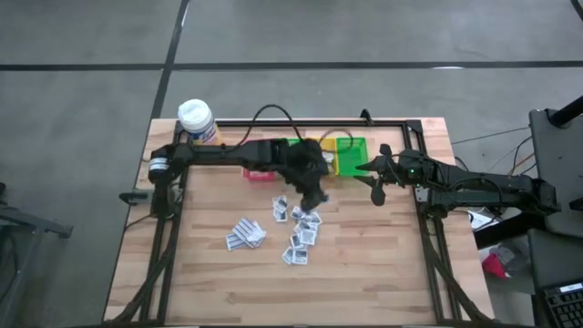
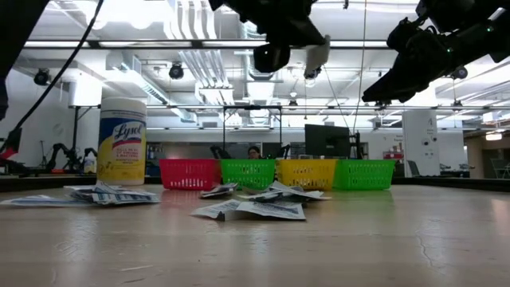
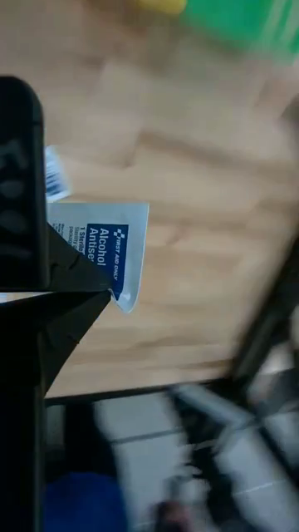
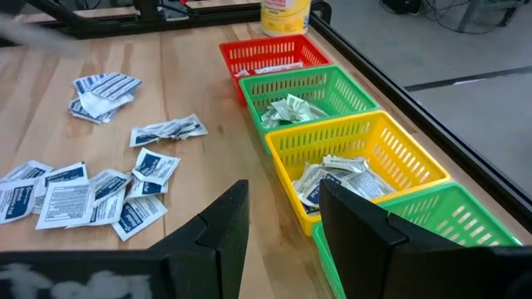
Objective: Pick & Place First Aid Supplies
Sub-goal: Put the alcohol pad into the yellow bin
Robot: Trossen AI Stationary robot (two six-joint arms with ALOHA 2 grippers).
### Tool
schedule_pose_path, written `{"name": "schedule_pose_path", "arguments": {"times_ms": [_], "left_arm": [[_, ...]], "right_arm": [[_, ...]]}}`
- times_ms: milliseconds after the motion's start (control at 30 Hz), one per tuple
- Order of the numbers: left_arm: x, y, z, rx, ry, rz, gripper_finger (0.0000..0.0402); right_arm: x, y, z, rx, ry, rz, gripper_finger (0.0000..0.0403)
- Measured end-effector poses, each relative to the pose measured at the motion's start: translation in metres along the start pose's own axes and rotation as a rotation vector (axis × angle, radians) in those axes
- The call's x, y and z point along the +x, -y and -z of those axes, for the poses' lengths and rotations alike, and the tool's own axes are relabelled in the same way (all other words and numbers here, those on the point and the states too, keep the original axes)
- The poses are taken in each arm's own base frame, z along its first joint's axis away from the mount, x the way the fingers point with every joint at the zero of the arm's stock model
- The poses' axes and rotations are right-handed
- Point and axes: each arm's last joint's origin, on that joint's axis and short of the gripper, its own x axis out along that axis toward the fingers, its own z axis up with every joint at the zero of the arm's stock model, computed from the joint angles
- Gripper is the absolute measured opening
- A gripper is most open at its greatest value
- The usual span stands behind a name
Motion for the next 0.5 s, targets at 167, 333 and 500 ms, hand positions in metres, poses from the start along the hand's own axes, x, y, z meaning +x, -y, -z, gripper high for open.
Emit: {"name": "schedule_pose_path", "arguments": {"times_ms": [167, 333, 500], "left_arm": [[-0.008, -0.018, -0.016, -0.115, 0.209, -0.233, 0.0], [-0.013, -0.032, -0.022, -0.085, 0.301, -0.461, 0.0], [-0.002, -0.046, -0.021, -0.044, 0.304, -0.58, 0.0]], "right_arm": [[0.0, 0.0, 0.0, 0.0, 0.0, 0.0, 0.0146], [0.0, 0.0, 0.0, 0.0, 0.0, 0.0, 0.0146], [0.0, 0.0, 0.0, -0.003, 0.0, 0.0, 0.0146]]}}
